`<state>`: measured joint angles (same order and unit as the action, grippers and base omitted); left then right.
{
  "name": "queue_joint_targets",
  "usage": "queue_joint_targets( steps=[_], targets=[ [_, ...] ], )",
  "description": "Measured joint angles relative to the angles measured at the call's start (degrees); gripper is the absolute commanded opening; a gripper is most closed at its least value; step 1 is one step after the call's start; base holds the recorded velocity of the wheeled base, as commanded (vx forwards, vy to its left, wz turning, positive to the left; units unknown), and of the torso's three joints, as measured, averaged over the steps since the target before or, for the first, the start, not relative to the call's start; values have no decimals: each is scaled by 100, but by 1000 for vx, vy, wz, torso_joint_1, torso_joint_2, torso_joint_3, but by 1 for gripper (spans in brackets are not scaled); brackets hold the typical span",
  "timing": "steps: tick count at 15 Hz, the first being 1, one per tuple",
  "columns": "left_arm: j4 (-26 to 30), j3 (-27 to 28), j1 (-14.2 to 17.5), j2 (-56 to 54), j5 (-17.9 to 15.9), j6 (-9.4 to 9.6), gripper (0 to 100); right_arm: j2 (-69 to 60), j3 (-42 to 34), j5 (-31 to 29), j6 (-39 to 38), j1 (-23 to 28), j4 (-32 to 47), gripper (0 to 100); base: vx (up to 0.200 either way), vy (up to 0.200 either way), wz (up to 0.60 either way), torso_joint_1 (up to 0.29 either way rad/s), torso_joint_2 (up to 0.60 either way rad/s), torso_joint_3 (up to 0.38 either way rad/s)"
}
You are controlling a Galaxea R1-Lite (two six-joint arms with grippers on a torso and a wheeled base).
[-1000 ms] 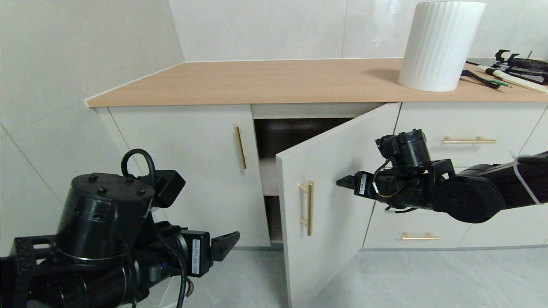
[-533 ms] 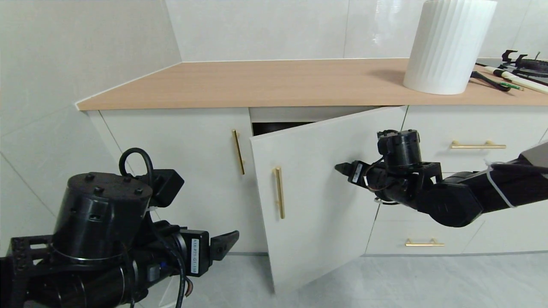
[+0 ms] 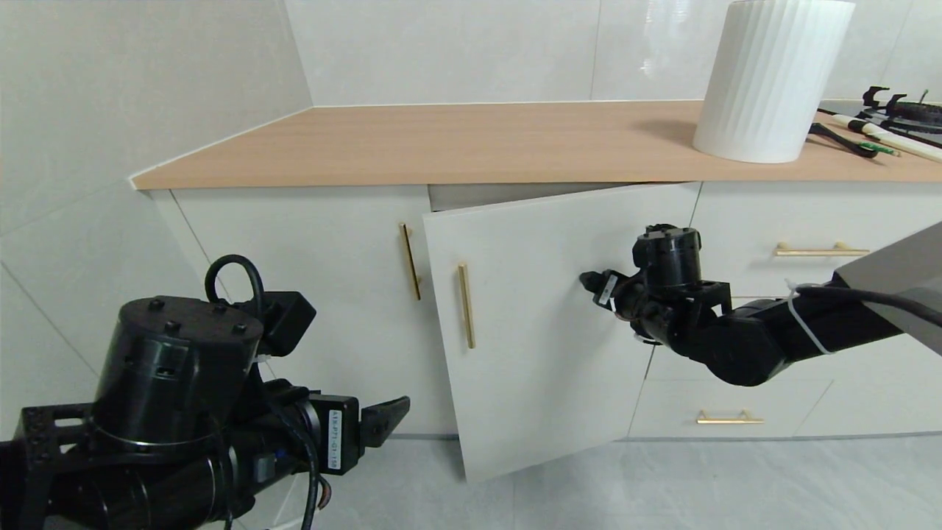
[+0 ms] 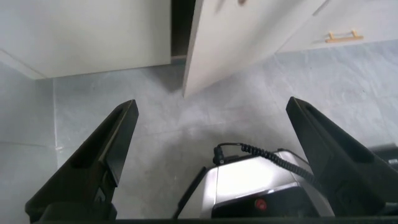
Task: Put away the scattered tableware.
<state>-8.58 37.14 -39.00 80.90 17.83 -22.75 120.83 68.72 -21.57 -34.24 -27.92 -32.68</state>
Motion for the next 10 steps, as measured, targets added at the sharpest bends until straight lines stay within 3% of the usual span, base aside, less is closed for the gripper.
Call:
queue_joint_targets(
  steps=[10],
  targets=[
    [0,-5,-2,-2,0,0,100,574,761,-844,-46,262,-2,100,0,0,0,0,0,0]
  ],
)
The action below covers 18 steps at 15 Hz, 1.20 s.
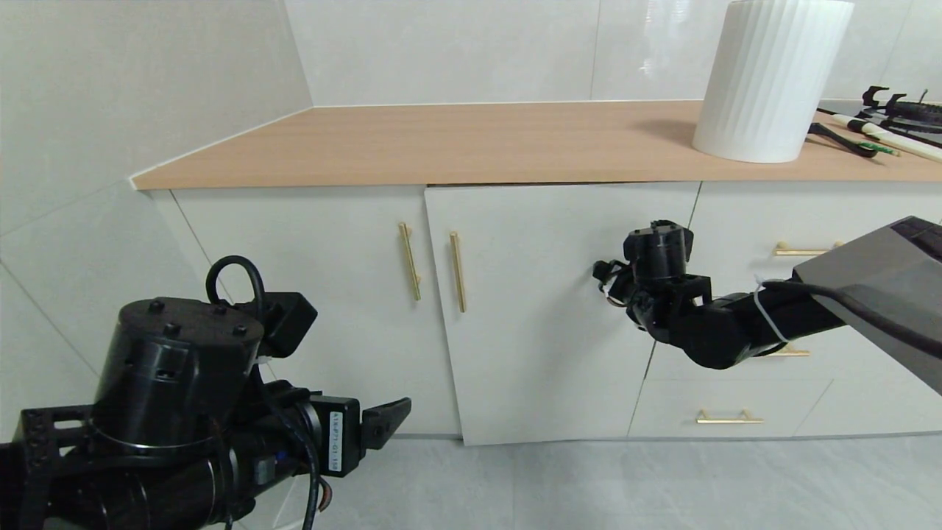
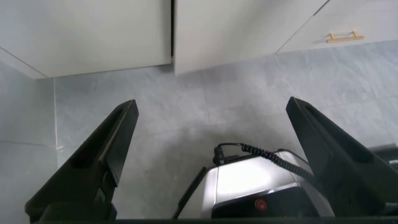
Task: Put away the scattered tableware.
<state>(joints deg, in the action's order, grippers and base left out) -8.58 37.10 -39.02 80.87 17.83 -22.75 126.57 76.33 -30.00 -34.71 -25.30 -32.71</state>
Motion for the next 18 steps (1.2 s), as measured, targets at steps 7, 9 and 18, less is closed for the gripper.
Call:
queue_joint_targets(
  steps=[7,9,18],
  targets=[
    [0,0,-4,-11,0,1,100,199,276,-265,4,96,17,100,0,0,0,0,0,0],
    [0,0,0,-15,0,1,100,210,289,-268,4,102,13,100,0,0,0,0,0,0],
    [29,-265,52,-679,28,33,100,-2395,-1965,-87,305,50,0,100,0,0,0,0,0,0]
  ],
)
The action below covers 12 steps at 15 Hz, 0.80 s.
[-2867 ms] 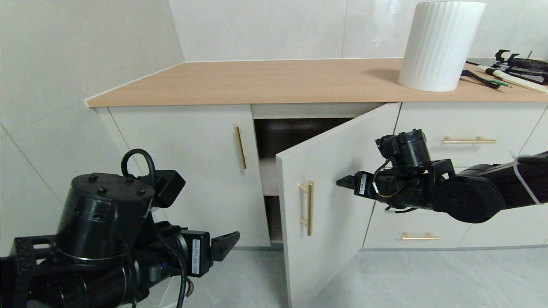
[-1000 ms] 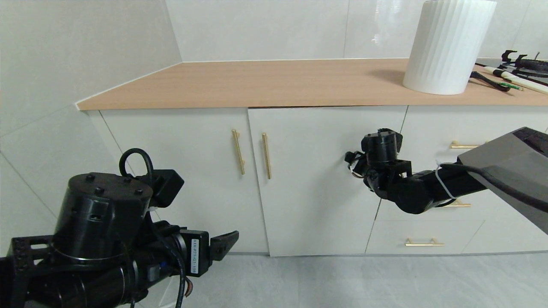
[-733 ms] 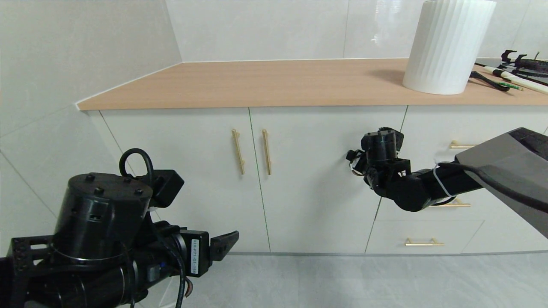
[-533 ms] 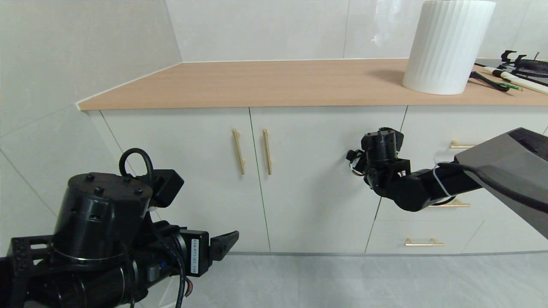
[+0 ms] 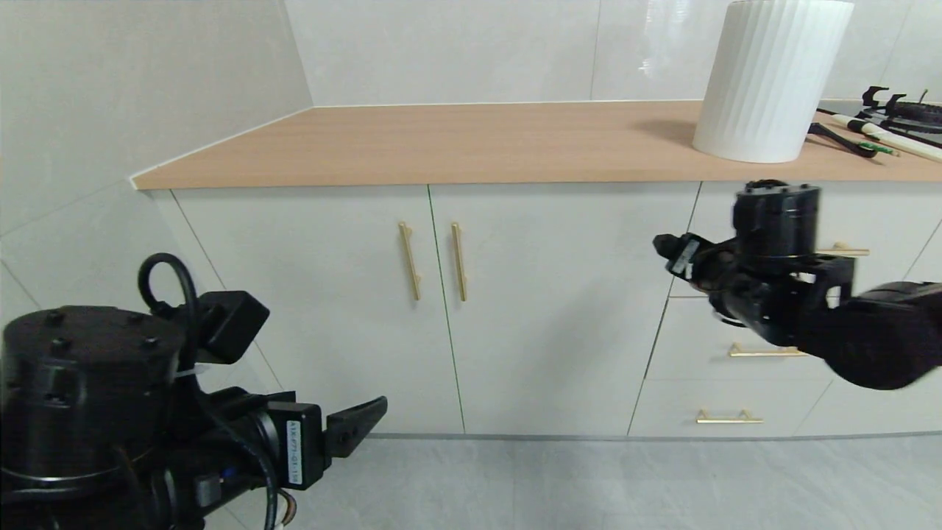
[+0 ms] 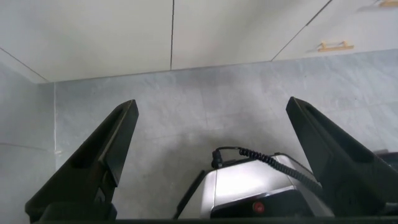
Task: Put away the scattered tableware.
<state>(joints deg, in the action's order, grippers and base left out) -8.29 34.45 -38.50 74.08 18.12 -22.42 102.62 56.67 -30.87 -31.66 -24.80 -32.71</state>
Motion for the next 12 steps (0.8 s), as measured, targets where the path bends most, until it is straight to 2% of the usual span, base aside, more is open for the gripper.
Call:
queue_joint_targets(
  steps=[2,5,8,9,12],
  targets=[
    [13,-129,140,-363,93,69,100,-1313,-1035,16,443,-11,15,100,0,0,0,0,0,0],
    [20,-673,250,-942,475,88,100,-3504,-2606,9,1587,126,244,100,0,0,0,0,0,0],
    [35,-1554,516,-1868,752,96,100,-5541,-3634,9,2376,842,844,100,0,0,0,0,0,0],
    [61,-1723,647,-2202,785,107,100,-6093,-3799,11,2526,1058,1085,100,0,0,0,0,0,0],
    [380,-2002,1497,-3533,848,269,100,-7906,-4097,40,3112,1573,2165,100,0,0,0,0,0,0]
  ],
)
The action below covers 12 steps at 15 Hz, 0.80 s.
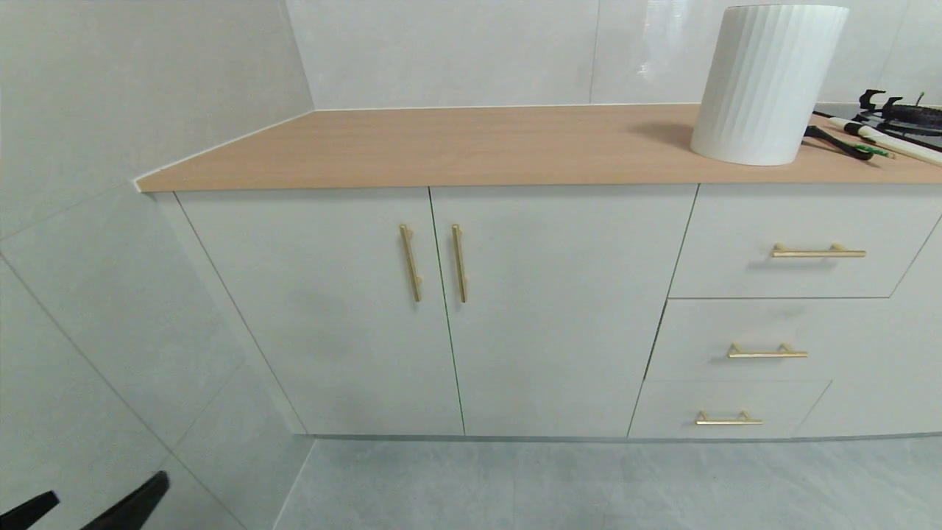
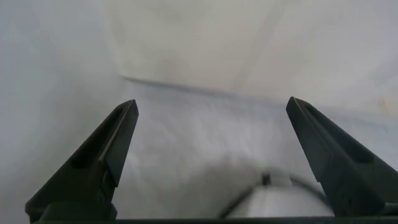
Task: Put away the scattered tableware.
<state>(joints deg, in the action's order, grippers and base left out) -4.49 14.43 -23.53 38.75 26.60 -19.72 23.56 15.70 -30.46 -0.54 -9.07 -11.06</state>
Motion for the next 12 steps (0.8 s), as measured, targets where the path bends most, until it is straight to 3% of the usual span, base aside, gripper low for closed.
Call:
queue_joint_targets(
  steps=[2,4,5,7,8,10,12],
  targets=[
    [356,-61,507,-965,-13,243,100,-926,-96,0,179,157,646,100,0,0,0,0,0,0],
    [922,-101,984,-2018,-38,607,100,-1449,-247,-57,288,397,772,100,0,0,0,0,0,0],
    [1130,-124,1182,-2434,63,692,100,-1632,-322,-11,351,552,762,100,0,0,0,0,0,0],
    [1434,-269,1585,-2948,400,601,100,-2010,-733,88,502,800,602,100,0,0,0,0,0,0],
    [1460,-335,1714,-3093,413,602,100,-2142,-945,72,510,877,391,100,0,0,0,0,0,0],
    [1430,-575,2048,-3410,268,903,100,-2272,-1375,57,296,925,124,100,0,0,0,0,0,0],
    [955,-931,2295,-3680,-230,1176,100,-2332,-1521,527,113,942,371,100,0,0,0,0,0,0]
  ],
)
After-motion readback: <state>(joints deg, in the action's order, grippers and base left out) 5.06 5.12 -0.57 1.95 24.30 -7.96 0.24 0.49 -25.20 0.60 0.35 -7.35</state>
